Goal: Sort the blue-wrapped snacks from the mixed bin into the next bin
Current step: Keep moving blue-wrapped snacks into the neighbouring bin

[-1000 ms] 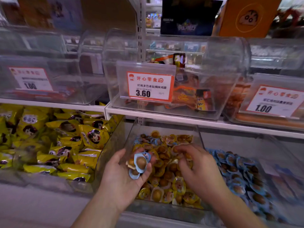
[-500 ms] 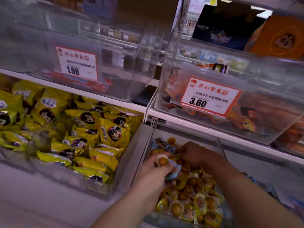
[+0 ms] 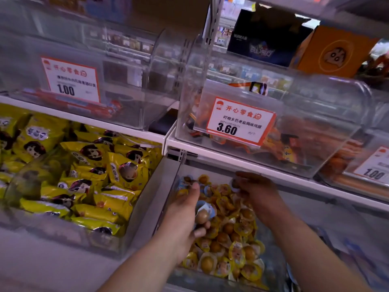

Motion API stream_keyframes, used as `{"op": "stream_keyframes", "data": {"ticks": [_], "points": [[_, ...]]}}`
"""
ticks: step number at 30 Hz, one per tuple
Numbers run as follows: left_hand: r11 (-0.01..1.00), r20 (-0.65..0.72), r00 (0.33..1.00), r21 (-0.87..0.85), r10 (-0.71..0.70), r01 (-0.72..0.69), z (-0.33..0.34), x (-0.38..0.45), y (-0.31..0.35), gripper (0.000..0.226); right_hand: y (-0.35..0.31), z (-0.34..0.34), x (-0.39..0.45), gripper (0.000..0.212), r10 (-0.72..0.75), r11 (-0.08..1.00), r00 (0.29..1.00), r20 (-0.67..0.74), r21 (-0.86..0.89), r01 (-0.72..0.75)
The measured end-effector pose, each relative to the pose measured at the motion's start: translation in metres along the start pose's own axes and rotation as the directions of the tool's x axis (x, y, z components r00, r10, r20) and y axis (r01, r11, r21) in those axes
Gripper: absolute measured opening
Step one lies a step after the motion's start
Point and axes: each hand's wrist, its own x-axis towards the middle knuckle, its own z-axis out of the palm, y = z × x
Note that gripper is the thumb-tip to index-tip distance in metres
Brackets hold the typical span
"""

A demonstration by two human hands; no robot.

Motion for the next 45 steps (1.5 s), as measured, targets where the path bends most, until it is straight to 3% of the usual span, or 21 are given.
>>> {"op": "stream_keyframes", "data": {"ticks": [2,5,7,9,12,14,15,17,18,20,22,24,26,28,30,32,34,36,39,42,45], "points": [[0.916,-0.122,0.935,0.278,0.333,-0.29,0.003,-0.002,-0.011,0.015,-0.004,0.004,-0.035,0.014,0.072,0.971,0.997,0.042,0.225,-0.079],[0.614,-0.025,0.713,0.53,0.701,-0.585,0.011,-0.009,-0.025,0.012,0.002,0.018,-0.091,0.026,0.272,0.827,0.942,0.199,0.452,-0.334],[0.423,0.131,0.608,0.606,0.783,-0.674,0.019,-0.017,-0.032,0.017,0.003,0.029,-0.121,0.045,0.337,0.69,0.874,0.351,0.539,-0.483],[0.228,0.301,0.555,0.686,0.775,-0.691,0.026,-0.026,-0.039,0.031,-0.002,0.031,-0.135,0.052,0.331,0.607,0.86,0.387,0.611,-0.509],[-0.001,0.478,0.498,0.722,0.724,-0.692,0.034,-0.036,-0.052,0.05,-0.007,0.019,-0.136,0.048,0.276,0.67,0.907,0.318,0.612,-0.419],[0.025,0.557,0.482,0.637,0.676,-0.77,0.042,-0.042,-0.063,0.054,-0.004,0.008,-0.135,0.042,0.224,0.727,0.936,0.272,0.593,-0.346],[0.169,0.541,0.531,0.579,0.652,-0.797,0.046,-0.042,-0.065,0.056,-0.001,0.002,-0.135,0.04,0.2,0.755,0.946,0.254,0.575,-0.314],[0.562,0.458,0.697,0.413,0.552,-0.717,0.052,-0.042,-0.066,0.06,0.006,-0.009,-0.135,0.04,0.146,0.794,0.955,0.258,0.545,-0.269],[0.644,0.469,0.725,0.355,0.504,-0.677,0.053,-0.043,-0.066,0.064,0.008,-0.015,-0.135,0.038,0.114,0.81,0.955,0.273,0.531,-0.248],[0.6,0.531,0.679,0.349,0.507,-0.72,0.053,-0.042,-0.064,0.074,0.011,-0.03,-0.131,0.034,0.05,0.838,0.963,0.264,0.513,-0.184],[0.493,0.572,0.634,0.404,0.521,-0.77,0.044,-0.044,-0.061,0.071,0.008,-0.047,-0.123,0.034,-0.032,0.858,0.976,0.217,0.506,-0.084],[0.38,0.579,0.611,0.48,0.539,-0.79,0.038,-0.041,-0.059,0.056,0.008,-0.073,-0.112,0.036,-0.087,0.877,0.992,0.093,0.48,0.032],[0.308,0.561,0.635,0.569,0.531,-0.762,0.032,-0.036,-0.054,0.043,0.015,-0.104,-0.096,0.032,-0.084,0.937,0.991,-0.1,0.33,0.113],[0.256,0.561,0.65,0.623,0.513,-0.74,0.029,-0.031,-0.049,0.035,0.027,-0.129,-0.071,0.015,-0.003,0.972,0.967,-0.254,0.228,0.063],[0.2,0.568,0.651,0.656,0.503,-0.728,0.027,-0.026,-0.047,0.031,0.034,-0.137,-0.049,0.012,0.18,0.936,0.955,-0.236,0.341,-0.092],[0.142,0.57,0.638,0.678,0.518,-0.721,0.02,-0.024,-0.043,0.032,0.033,-0.135,-0.031,0.033,0.289,0.872,0.954,-0.076,0.433,-0.229],[0.078,0.557,0.615,0.703,0.559,-0.707,0.008,-0.021,-0.036,0.033,0.036,-0.124,-0.016,0.054,0.319,0.907,0.947,-0.02,0.295,-0.3],[0.024,0.536,0.59,0.727,0.604,-0.686,-0.006,-0.021,-0.024,0.028,0.035,-0.113,-0.015,0.051,0.246,0.969,0.958,-0.144,0.027,-0.245],[-0.018,0.485,0.558,0.765,0.673,-0.644,-0.028,-0.021,-0.003,0.022,0.027,-0.102,-0.031,0.019,-0.14,0.968,0.949,-0.283,-0.24,0.071],[0.021,0.396,0.563,0.805,0.725,-0.594,-0.051,-0.021,0.011,0.024,0.019,-0.079,-0.06,0.019,-0.429,0.864,0.896,-0.118,-0.343,0.368],[0.136,0.312,0.641,0.824,0.702,-0.55,-0.069,-0.022,0.012,0.035,0.019,-0.035,-0.085,0.028,-0.5,0.674,0.82,0.277,-0.471,0.57]]}}
